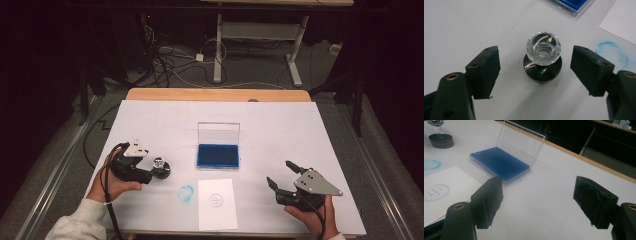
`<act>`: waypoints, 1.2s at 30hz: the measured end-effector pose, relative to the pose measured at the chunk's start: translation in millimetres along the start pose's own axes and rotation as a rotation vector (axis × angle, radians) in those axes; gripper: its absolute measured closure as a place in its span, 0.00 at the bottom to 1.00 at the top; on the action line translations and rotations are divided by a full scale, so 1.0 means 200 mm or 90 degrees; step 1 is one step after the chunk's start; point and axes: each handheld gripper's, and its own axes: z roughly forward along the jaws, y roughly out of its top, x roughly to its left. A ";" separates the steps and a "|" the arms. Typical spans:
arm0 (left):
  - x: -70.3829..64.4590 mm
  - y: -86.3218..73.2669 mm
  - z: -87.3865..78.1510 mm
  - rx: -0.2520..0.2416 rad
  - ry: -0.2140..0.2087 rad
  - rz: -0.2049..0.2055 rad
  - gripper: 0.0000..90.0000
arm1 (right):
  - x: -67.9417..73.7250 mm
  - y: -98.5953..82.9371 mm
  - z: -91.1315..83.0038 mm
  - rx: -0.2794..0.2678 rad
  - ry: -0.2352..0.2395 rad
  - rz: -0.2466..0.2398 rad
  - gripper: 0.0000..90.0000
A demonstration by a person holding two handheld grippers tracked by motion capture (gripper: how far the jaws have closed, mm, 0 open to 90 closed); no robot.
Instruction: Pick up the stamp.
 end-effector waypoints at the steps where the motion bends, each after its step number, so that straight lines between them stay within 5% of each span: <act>1: 0.00 0.01 0.01 0.004 -0.002 0.003 0.26 | 0.00 0.00 0.00 0.001 0.000 -0.001 0.26; 8: -0.01 0.05 0.09 0.034 -0.020 0.028 0.35 | 0.00 -0.01 0.00 0.005 0.002 -0.002 0.27; 22: 0.00 0.06 0.10 0.045 -0.036 0.021 0.55 | 0.02 -0.01 0.00 -0.006 0.003 -0.010 0.28; 36: -0.01 0.07 0.12 0.054 -0.020 0.026 0.60 | 0.03 0.00 0.00 -0.002 0.006 -0.014 0.29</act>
